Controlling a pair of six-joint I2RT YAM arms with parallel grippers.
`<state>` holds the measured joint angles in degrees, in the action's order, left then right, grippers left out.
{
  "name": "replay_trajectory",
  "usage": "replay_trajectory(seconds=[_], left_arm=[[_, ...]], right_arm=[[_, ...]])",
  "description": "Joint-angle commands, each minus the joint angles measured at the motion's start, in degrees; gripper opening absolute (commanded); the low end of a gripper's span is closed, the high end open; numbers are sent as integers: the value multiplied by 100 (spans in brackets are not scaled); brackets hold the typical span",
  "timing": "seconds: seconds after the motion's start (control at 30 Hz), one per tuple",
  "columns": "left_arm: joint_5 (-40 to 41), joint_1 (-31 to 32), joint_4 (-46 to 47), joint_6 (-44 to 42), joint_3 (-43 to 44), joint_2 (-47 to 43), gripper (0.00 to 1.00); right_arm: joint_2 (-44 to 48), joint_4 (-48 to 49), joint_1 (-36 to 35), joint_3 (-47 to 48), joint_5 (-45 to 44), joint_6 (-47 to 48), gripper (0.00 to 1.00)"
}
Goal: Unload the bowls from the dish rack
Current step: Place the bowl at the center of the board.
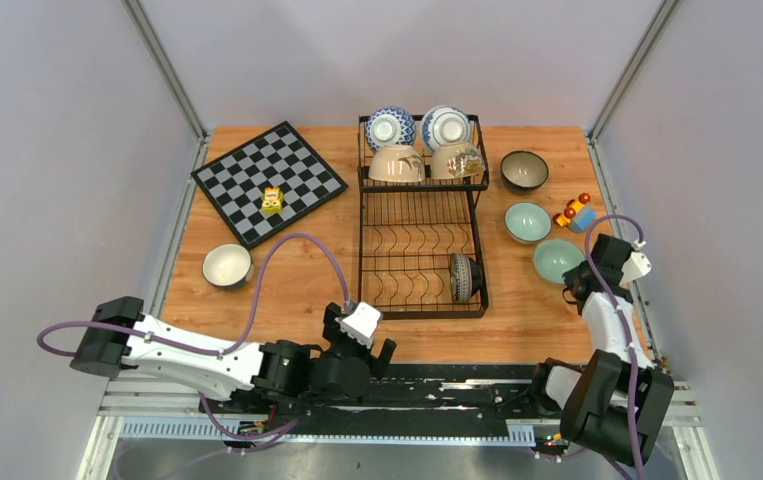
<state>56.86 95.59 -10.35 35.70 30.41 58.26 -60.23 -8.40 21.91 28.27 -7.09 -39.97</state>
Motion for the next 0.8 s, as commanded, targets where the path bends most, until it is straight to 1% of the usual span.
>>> replay_trajectory(seconds=[0.0, 0.13, 0.17, 0.27, 0.33, 0.4, 0.43, 0.6, 0.7, 0.77], left_arm=[[161, -24, 80, 254, 105, 101, 100], [170, -24, 18, 345, 105, 87, 100], [176, -27, -19, 390, 111, 84, 100], [176, -27, -73, 474, 85, 37, 100], [168, -26, -73, 505, 54, 12, 100], [163, -29, -69, 516, 38, -6, 100], [155, -24, -58, 517, 42, -4, 100], [80, -23, 44, 462, 22, 44, 100], [88, -23, 48, 438, 52, 77, 100], [133, -25, 28, 452, 56, 83, 100]], right_arm=[[99, 359, 102, -144, 3, -70, 0], [125, 335, 98, -223, -38, -23, 0], [130, 317, 100, -232, -44, -23, 4], [171, 201, 101, -202, -93, -13, 31], [222, 52, 103, -121, -140, -32, 46], [260, -90, 100, -4, -152, -54, 57], [259, -164, 99, 71, -163, -51, 60], [312, -935, 74, 755, -391, 144, 66], [439, -1414, -15, 1332, -525, 179, 66], [484, -1538, -163, 1748, -658, 275, 66]])
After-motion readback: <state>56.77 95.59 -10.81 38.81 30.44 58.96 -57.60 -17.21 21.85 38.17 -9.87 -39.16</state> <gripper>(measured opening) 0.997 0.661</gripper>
